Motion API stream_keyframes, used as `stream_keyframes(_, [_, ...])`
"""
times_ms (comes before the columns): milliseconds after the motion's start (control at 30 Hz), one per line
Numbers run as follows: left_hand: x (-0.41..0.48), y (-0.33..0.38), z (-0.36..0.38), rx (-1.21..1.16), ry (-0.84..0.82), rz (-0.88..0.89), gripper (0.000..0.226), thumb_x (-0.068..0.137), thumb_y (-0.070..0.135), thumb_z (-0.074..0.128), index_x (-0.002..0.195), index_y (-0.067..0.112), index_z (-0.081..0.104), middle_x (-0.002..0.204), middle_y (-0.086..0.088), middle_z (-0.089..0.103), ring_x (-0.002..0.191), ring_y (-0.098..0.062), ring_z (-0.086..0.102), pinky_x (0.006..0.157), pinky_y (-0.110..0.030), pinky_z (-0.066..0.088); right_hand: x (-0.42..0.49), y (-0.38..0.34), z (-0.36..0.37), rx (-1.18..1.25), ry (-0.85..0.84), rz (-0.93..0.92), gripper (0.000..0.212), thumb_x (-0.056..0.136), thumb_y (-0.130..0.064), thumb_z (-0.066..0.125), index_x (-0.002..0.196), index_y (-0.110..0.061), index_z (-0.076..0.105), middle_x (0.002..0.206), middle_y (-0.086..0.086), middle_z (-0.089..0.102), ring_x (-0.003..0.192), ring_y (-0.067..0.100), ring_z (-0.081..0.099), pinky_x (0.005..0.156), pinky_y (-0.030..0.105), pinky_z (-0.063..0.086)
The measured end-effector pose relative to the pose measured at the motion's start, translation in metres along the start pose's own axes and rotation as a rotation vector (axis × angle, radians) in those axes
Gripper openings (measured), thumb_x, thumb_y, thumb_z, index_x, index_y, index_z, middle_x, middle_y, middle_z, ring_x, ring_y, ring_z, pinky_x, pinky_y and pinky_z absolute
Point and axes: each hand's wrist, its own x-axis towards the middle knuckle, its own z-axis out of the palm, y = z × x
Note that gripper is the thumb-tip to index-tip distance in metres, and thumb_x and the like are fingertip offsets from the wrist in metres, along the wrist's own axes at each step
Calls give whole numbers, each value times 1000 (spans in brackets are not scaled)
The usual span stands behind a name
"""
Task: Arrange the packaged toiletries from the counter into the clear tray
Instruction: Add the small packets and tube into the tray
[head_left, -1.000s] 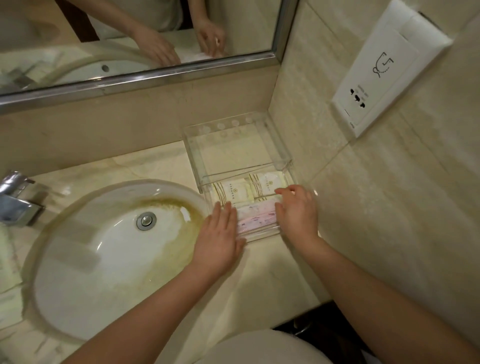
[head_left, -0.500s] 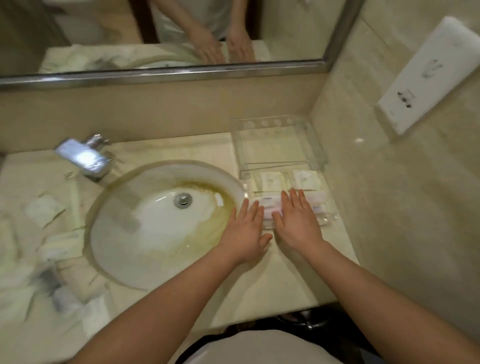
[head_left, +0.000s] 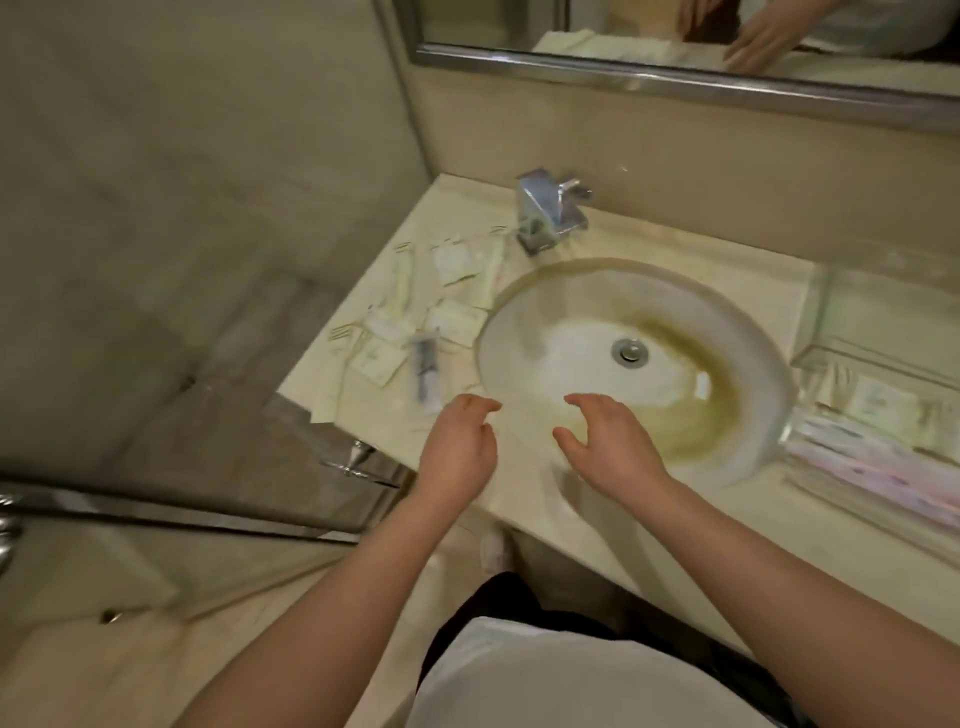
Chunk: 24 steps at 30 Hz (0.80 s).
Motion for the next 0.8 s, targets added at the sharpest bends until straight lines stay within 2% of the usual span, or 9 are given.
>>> stream_keyframes(100, [10, -42, -25, -85, 53, -203, 27, 90, 6, 51, 111, 12, 68, 117, -8, 61, 104, -23, 60, 85, -27, 43, 14, -31, 18, -36, -70, -43, 54, 91, -42, 58, 138, -18, 51, 138, 6, 55, 126, 27, 49, 102, 35, 39])
stream_keyframes(200, [28, -74, -42, -155, 97, -347, 24, 91, 14, 56, 113, 13, 65, 116, -7, 60, 100, -20, 60, 81, -27, 44, 32, -61, 35, -52, -118, -59, 58, 88, -44, 61, 139, -19, 49, 138, 5, 53, 125, 26, 48, 101, 36, 40])
stream_keyframes(333, [62, -99, -45, -130, 24, -412, 53, 85, 35, 69, 130, 12, 52, 124, -9, 55, 105, -24, 60, 83, -33, 50, 54, -97, 59, -97, -147, -61, 70, 79, -50, 69, 138, -21, 48, 136, 4, 53, 122, 25, 50, 98, 34, 43])
stream_keyframes(400, [78, -104, -38, -95, -28, -392, 64, 80, 40, 74, 130, 10, 49, 122, -11, 56, 106, -28, 59, 83, -38, 52, 63, -109, 71, -140, -156, -43, 74, 75, -51, 71, 138, -22, 47, 133, 3, 52, 120, 24, 50, 96, 34, 45])
stream_keyframes(500, [90, -105, -27, 11, -30, -386, 62, 73, 42, 79, 118, 11, 49, 108, -11, 63, 99, -31, 61, 76, -41, 53, 69, -116, 81, -215, -156, -21, 77, 71, -48, 75, 137, -21, 46, 128, 5, 51, 114, 25, 50, 92, 36, 48])
stream_keyframes(633, [93, -108, -26, 38, -97, -375, 35, 79, 39, 73, 94, 15, 54, 90, -4, 65, 84, -26, 61, 63, -34, 47, 71, -118, 90, -248, -132, 37, 75, 69, -47, 78, 133, -19, 49, 123, 5, 51, 110, 26, 51, 90, 37, 48])
stream_keyframes(667, [93, -112, -28, 29, -114, -369, 27, 81, 38, 70, 85, 17, 53, 85, -2, 63, 79, -23, 59, 60, -32, 45, 72, -117, 91, -251, -127, 53, 73, 69, -48, 77, 131, -20, 50, 120, 4, 52, 109, 25, 50, 89, 37, 47])
stream_keyframes(733, [90, -121, -34, -26, -124, -361, 28, 81, 35, 67, 69, 19, 48, 73, -1, 56, 67, -21, 55, 53, -29, 40, 74, -116, 92, -277, -123, 84, 68, 68, -52, 77, 123, -20, 54, 115, 3, 53, 106, 24, 47, 88, 36, 45])
stream_keyframes(800, [86, -128, -43, -129, -121, -360, 30, 81, 31, 67, 64, 17, 47, 67, -2, 52, 59, -19, 51, 50, -28, 38, 75, -113, 91, -303, -131, 135, 61, 68, -56, 75, 113, -20, 56, 110, 2, 52, 103, 24, 44, 87, 36, 44])
